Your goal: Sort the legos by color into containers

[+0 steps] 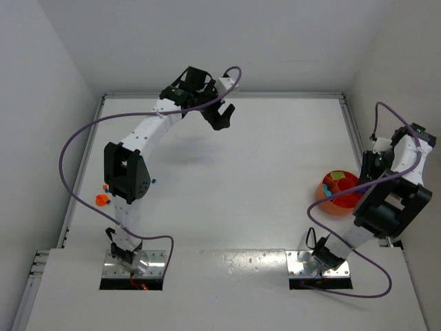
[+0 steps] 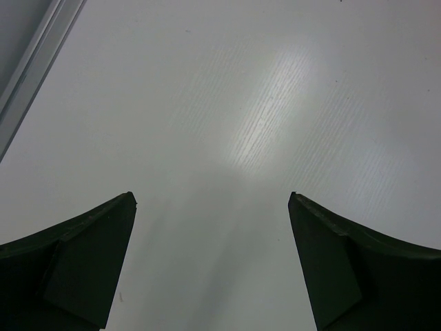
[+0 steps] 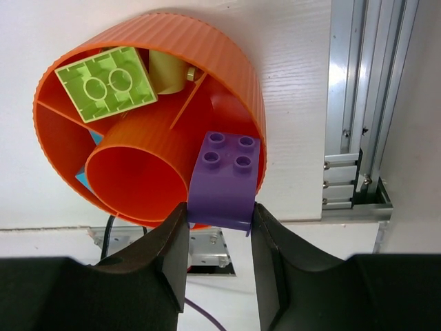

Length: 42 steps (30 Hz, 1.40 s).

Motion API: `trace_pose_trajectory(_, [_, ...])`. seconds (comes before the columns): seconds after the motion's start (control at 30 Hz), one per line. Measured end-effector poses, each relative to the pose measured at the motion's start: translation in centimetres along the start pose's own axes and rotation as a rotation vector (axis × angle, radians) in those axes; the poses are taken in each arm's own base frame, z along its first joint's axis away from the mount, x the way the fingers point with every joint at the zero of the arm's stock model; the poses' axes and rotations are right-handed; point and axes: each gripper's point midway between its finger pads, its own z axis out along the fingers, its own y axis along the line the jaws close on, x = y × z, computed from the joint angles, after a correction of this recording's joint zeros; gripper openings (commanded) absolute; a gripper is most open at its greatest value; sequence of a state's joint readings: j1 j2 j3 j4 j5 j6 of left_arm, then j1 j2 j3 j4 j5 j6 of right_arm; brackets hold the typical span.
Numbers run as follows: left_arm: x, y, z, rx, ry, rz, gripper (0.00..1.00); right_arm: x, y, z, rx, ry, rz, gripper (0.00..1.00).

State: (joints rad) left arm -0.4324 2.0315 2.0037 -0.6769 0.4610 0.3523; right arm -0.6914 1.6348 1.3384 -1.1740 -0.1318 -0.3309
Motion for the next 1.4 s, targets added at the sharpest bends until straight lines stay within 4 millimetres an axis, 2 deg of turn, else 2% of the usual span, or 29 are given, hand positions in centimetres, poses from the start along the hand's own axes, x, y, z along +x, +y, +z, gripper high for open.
trace_pose_trajectory(0.03, [0.0, 0.1, 0.0, -0.003, 0.001, 0.0, 0.99, 0.0, 0.0, 0.1, -0.001, 0.0, 0.0, 0.34])
trace_pose_trajectory(0.13, [0.1, 0.2, 0.0, -0.011, 0.006, -0.003, 0.99, -0.1, 0.0, 0.1, -0.004, -0.001, 0.0, 0.5])
trace_pose_trajectory(0.23, [0.1, 0.4, 0.0, -0.022, 0.01, -0.006, 0.99, -0.7, -0.1, -0.2, -0.002, -0.016, 0.0, 0.56])
trace_pose_trajectory(0.3, [0.0, 0.5, -0.1, -0.03, 0.009, -0.006, 0.99, -1.5, -0.2, -0.6, -0.001, -0.04, -0.003, 0.68])
trace_pose_trajectory(0.53, [-0.4, 1.2, -0.4, -0.07, 0.012, -0.022, 0.99, -5.4, -0.2, -3.6, -0.002, -0.171, -0.023, 0.68])
trace_pose_trajectory(0.7, [-0.7, 2.3, -1.0, -0.119, 0.007, -0.102, 0.99, -6.6, 1.6, -4.2, -0.056, -0.209, -0.057, 0.66])
trace_pose_trajectory(0.8, [-0.7, 4.3, -2.2, -0.18, -0.007, -0.18, 0.99, -7.0, 3.3, -4.0, -0.102, -0.202, -0.094, 0.65])
trace_pose_trajectory(0.87, [0.0, 6.3, -3.4, -0.23, -0.003, -0.233, 0.99, -7.8, 4.5, -4.2, -0.131, -0.214, -0.124, 0.65])
trace_pose_trajectory(0.93, [2.0, 8.8, -5.2, -0.29, 0.025, -0.298, 0.99, -8.9, 5.6, -4.7, -0.156, -0.234, -0.158, 0.65])
trace_pose_trajectory(0.97, [3.1, 10.0, -6.1, -0.317, 0.04, -0.327, 0.95, -9.6, 6.2, -4.9, -0.169, -0.248, -0.175, 0.65])
trace_pose_trajectory(1.0, [4.8, 11.3, -7.4, -0.351, 0.067, -0.365, 0.87, -10.3, 6.8, -5.1, -0.179, -0.26, -0.196, 0.65])
trace_pose_trajectory(1.1, [10.0, 14.7, -11.7, -0.449, 0.144, -0.481, 0.76, -12.3, 8.3, -5.3, -0.211, -0.282, -0.247, 0.65])
trace_pose_trajectory(1.23, [16.3, 18.3, -18.0, -0.59, 0.242, -0.618, 0.73, -13.8, 10.5, -4.0, -0.256, -0.26, -0.303, 0.65])
trace_pose_trajectory(1.33, [20.4, 19.1, -21.6, -0.677, 0.312, -0.71, 0.77, -14.0, 12.2, -2.6, -0.287, -0.222, -0.338, 0.65])
trace_pose_trajectory(1.4, [23.3, 17.6, -22.9, -0.698, 0.38, -0.781, 0.78, -14.0, 13.1, -1.8, -0.303, -0.199, -0.357, 0.65])
